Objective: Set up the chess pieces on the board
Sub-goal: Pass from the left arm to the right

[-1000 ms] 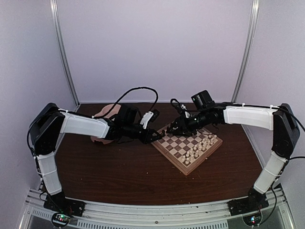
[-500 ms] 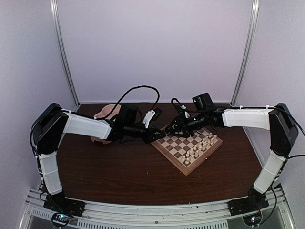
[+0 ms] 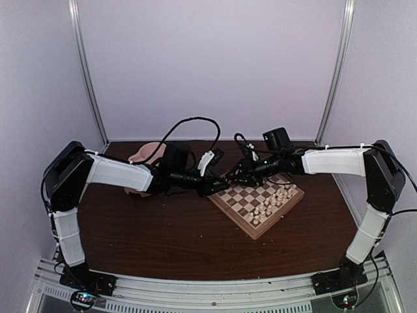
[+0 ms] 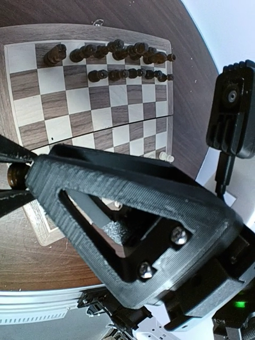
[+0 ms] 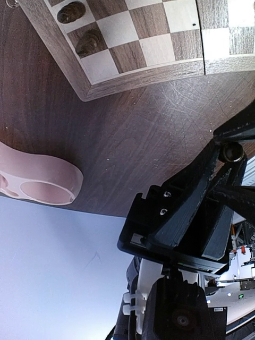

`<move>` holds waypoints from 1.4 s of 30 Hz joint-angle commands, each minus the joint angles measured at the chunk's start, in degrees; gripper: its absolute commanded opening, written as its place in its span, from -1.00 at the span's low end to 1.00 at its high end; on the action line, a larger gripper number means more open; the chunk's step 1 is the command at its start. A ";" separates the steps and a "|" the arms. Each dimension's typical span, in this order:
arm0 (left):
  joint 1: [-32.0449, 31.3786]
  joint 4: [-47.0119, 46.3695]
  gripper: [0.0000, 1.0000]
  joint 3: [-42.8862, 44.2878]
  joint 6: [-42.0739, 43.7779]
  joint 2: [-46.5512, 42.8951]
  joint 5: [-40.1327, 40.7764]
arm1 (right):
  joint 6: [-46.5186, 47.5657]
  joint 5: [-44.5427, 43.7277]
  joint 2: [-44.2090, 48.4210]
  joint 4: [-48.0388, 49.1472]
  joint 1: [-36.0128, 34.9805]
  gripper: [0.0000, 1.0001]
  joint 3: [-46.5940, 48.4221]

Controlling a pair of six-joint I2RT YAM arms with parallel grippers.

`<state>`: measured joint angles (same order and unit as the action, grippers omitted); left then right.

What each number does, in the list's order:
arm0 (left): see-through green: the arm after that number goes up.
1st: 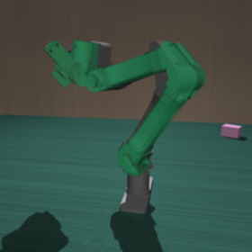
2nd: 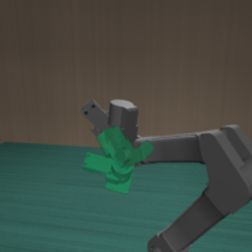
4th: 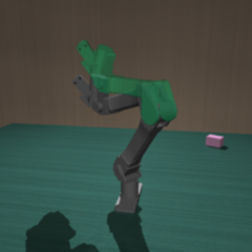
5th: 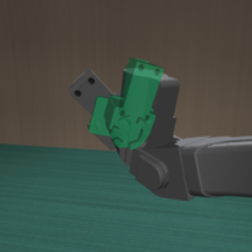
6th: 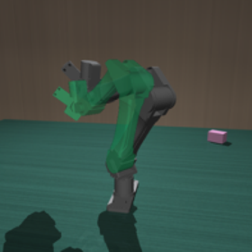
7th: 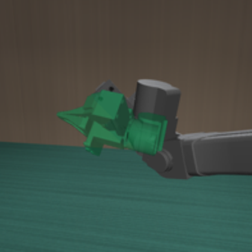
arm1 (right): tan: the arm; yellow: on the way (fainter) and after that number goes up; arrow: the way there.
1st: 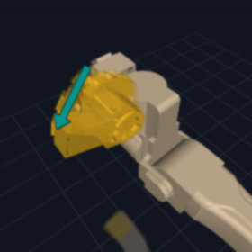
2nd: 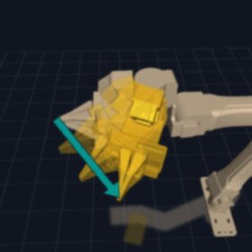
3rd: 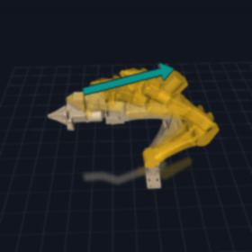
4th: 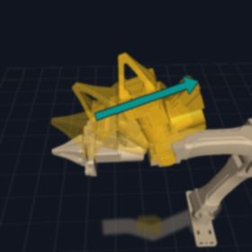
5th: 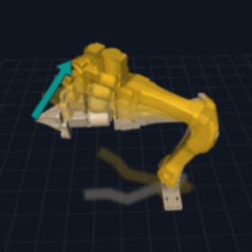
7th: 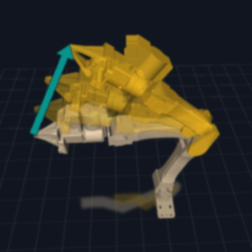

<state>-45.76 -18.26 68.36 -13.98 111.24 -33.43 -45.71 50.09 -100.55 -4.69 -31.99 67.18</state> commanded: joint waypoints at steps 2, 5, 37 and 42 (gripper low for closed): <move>-0.30 -1.75 -0.69 0.64 1.15 0.39 1.26 | -0.93 1.09 -0.65 1.77 0.57 -0.41 -0.56; -0.30 -1.45 -0.68 0.64 1.19 0.21 1.80 | -0.15 0.81 -0.90 0.49 0.52 -0.41 -0.63; -0.29 1.59 -0.14 -2.26 3.76 -4.90 5.20 | 12.03 -4.89 0.88 -11.17 0.94 -0.87 2.01; -0.21 10.78 0.02 -1.92 5.14 -11.10 12.14 | 23.20 -14.50 2.39 -20.26 0.80 -0.87 4.07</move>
<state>-45.82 -12.91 65.91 -11.00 106.78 -27.24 -33.71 44.75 -101.01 -16.16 -31.42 68.73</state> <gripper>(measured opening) 0.489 0.098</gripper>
